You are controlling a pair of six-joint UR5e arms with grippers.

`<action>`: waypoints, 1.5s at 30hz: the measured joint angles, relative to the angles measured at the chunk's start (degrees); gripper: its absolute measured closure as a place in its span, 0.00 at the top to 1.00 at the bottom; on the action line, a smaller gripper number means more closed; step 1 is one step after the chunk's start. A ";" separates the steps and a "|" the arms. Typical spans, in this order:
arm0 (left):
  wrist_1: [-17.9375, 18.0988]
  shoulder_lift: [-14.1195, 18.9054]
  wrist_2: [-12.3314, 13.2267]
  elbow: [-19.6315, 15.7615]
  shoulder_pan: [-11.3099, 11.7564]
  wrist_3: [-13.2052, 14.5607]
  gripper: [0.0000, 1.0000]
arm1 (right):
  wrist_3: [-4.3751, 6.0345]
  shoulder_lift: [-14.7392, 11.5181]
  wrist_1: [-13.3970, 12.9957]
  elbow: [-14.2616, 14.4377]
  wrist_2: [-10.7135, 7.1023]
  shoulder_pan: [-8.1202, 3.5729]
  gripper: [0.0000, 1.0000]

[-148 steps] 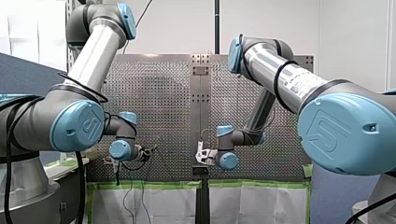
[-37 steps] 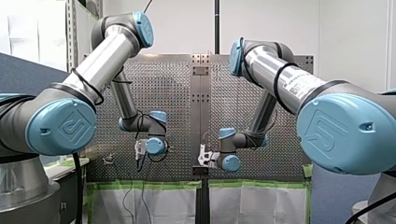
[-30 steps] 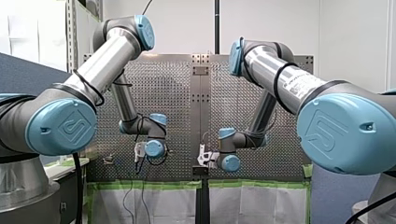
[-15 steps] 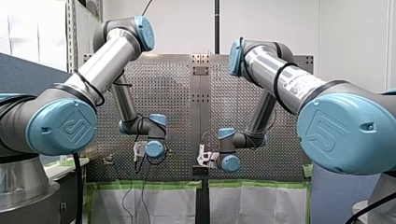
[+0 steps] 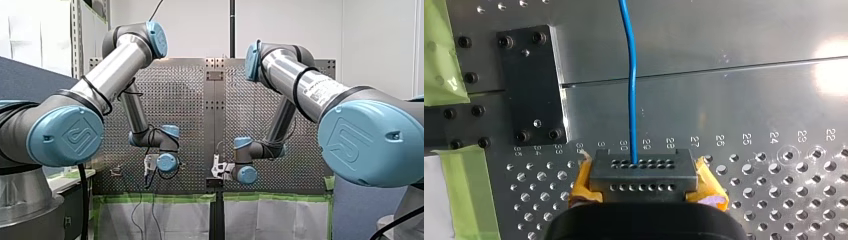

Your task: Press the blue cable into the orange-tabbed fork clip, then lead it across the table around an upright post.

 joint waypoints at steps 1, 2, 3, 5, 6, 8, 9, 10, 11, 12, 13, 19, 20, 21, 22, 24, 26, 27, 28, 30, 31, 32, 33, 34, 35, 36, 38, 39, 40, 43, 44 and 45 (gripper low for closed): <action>-0.02 -0.06 -0.01 0.13 -0.03 0.00 1.00 | 0.00 0.00 0.02 0.00 0.00 -0.05 0.00; -0.05 -0.08 -0.04 0.22 -0.05 0.00 0.95 | 0.00 0.00 0.04 0.00 0.00 -0.08 0.00; -0.08 -0.08 -0.06 0.31 -0.06 0.00 0.95 | 0.00 0.00 0.04 0.00 0.00 -0.10 0.00; -0.17 -0.11 -0.09 0.52 -0.07 -0.06 0.83 | 0.00 0.00 0.06 0.00 0.00 -0.16 0.00; -0.21 -0.11 -0.10 0.59 -0.09 -0.09 0.83 | 0.00 0.00 0.06 0.01 0.00 -0.18 0.00; -0.22 -0.13 -0.08 0.70 -0.16 -0.05 0.45 | 0.00 0.00 0.07 0.01 0.00 -0.20 0.00; -0.20 -0.12 -0.07 0.72 -0.20 0.00 0.45 | 0.00 0.00 0.07 0.01 0.00 -0.19 0.00; -0.16 -0.11 -0.05 0.74 -0.28 0.16 0.30 | 0.00 0.00 0.07 0.01 0.00 -0.18 0.00; -0.14 -0.13 -0.03 0.75 -0.34 0.36 0.08 | 0.00 0.00 0.07 0.01 0.00 -0.19 0.00; -0.11 -0.14 -0.01 0.75 -0.39 0.63 0.08 | 0.00 0.01 0.07 0.01 0.00 -0.19 0.00; -0.08 -0.14 -0.01 0.75 -0.47 1.06 0.00 | 0.00 0.01 0.08 0.00 0.00 -0.19 0.00; 0.05 -0.14 0.29 0.77 -0.59 2.65 0.00 | 0.00 0.01 0.07 0.00 -0.05 -0.20 0.00; 0.06 -0.15 0.53 0.77 -0.60 2.62 0.00 | 0.00 0.01 0.07 0.00 -0.06 -0.20 0.00; 0.08 -0.14 0.83 0.77 -0.62 2.57 0.00 | -0.01 0.01 0.07 0.00 -0.07 -0.20 0.00; 0.08 -0.14 1.13 0.77 -0.62 2.43 0.00 | 0.00 0.01 0.07 0.01 -0.07 -0.20 0.00; 0.09 -0.13 1.35 0.77 -0.62 2.17 0.00 | -0.01 0.01 0.07 0.01 -0.08 -0.19 0.00; 0.10 -0.12 1.45 0.77 -0.62 1.97 0.00 | -0.01 0.01 0.09 0.01 -0.09 -0.19 0.00; 0.10 -0.13 1.49 0.77 -0.63 1.91 0.00 | -0.01 0.01 0.10 0.01 -0.09 -0.19 0.00; 0.09 -0.12 1.57 0.77 -0.64 1.85 0.00 | -0.04 0.01 0.12 0.01 -0.09 -0.20 0.00; 0.01 -0.09 1.64 0.81 -0.68 1.83 0.00 | -0.14 0.01 0.20 0.00 -0.09 -0.21 0.00; -0.15 -0.04 1.64 0.83 -0.68 1.85 0.00 | -0.33 -0.01 0.28 0.00 -0.09 -0.22 0.00; -0.39 0.06 1.62 0.84 -0.67 1.87 0.00 | -0.56 -0.03 0.37 0.00 -0.08 -0.22 0.00; -0.69 0.19 1.61 0.84 -0.67 1.88 0.00 | -0.86 -0.04 0.46 0.00 -0.06 -0.23 0.00; -1.09 0.37 1.59 0.86 -0.67 1.89 0.00 | -1.31 -0.10 0.63 0.00 -0.06 -0.26 0.00; -1.42 0.56 1.61 0.86 -0.70 1.90 0.00 | -1.70 -0.17 0.80 0.00 -0.06 -0.29 0.00; -1.77 0.82 1.64 0.86 -0.75 1.91 0.00 | -2.11 -0.27 1.01 0.01 -0.06 -0.29 0.00; -2.61 1.57 1.67 0.86 -0.95 1.92 0.00 | -3.03 -0.71 1.62 0.01 -0.06 -0.30 0.00; -3.00 1.92 1.66 0.86 -1.06 1.92 0.00 | -3.43 -1.01 1.96 0.01 -0.05 -0.31 0.00; -3.54 2.42 1.63 0.86 -1.23 1.91 0.00 | -3.87 -1.45 2.43 0.01 -0.04 -0.31 0.00; -4.81 3.69 1.52 0.84 -1.70 1.85 0.00 | -4.45 -2.77 3.79 0.01 -0.07 -0.28 0.00; -5.24 4.10 1.43 0.79 -1.87 1.80 0.00 | -4.54 -3.19 4.22 0.01 -0.07 -0.22 0.00; -5.64 4.51 1.29 0.70 -2.04 1.68 0.00 | -4.61 -3.59 4.63 0.01 -0.08 -0.14 0.00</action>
